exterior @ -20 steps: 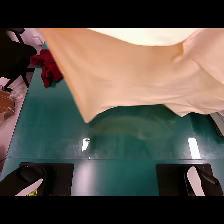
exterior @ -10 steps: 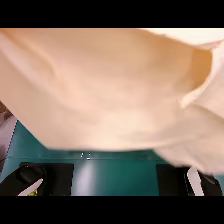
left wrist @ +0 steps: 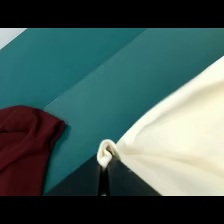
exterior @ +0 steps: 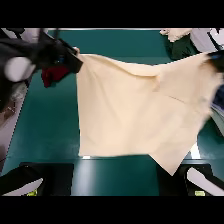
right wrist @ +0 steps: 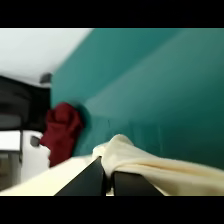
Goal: Fold the shirts.
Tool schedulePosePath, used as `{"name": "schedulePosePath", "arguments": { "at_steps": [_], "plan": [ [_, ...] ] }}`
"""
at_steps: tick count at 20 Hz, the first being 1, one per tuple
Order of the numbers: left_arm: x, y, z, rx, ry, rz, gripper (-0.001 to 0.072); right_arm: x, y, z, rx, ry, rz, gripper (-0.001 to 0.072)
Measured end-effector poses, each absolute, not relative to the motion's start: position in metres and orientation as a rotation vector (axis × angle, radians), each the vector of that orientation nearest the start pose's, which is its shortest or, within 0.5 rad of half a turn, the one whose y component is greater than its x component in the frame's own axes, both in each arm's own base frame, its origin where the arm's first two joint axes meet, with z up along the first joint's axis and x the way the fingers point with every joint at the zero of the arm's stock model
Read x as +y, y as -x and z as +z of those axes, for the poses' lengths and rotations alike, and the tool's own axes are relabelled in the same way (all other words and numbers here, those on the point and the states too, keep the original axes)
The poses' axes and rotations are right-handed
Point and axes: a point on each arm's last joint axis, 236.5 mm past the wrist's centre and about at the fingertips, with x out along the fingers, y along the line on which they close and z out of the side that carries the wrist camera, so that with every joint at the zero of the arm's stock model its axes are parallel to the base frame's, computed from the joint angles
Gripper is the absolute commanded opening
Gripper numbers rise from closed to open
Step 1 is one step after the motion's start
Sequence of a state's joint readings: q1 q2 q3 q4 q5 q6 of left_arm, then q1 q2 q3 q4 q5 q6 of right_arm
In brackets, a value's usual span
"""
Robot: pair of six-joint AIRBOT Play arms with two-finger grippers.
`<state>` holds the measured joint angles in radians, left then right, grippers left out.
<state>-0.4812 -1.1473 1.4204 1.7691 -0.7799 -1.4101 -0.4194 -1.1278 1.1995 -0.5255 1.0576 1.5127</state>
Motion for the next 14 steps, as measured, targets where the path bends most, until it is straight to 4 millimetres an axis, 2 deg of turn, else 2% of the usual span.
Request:
{"name": "schedulePosePath", "arguments": {
  "at_steps": [3, 6, 8, 9, 11, 14],
  "plan": [
    [-0.171, -0.494, 0.185, 0.47, -0.382, -0.326, 0.0019, 0.031, -0.505, 0.127, 0.815, -1.003, 0.295, 0.0023],
    [-0.141, -0.547, 0.147, 0.454, -0.245, -0.256, 0.0019, 0.045, -0.572, 0.088, 0.882, -0.969, 0.346, 0.0023],
    [-0.124, -0.576, 0.128, 0.432, -0.138, -0.218, 0.0019, 0.05, -0.605, 0.068, 0.917, -0.965, 0.369, 0.0023],
    [-0.115, -0.586, 0.115, 0.445, -0.097, -0.2, 0.0019, 0.053, -0.613, 0.058, 0.942, -0.969, 0.379, 0.0023],
    [-0.102, -0.598, 0.086, 0.489, -0.041, -0.174, 0.002, 0.056, -0.61, 0.031, 1.016, -0.985, 0.378, 0.0023],
    [-0.094, -0.59, 0.04, 0.636, -0.031, -0.171, 0.002, 0.048, -0.573, -0.011, 1.176, -0.946, 0.335, 0.0023]
  ]
}}
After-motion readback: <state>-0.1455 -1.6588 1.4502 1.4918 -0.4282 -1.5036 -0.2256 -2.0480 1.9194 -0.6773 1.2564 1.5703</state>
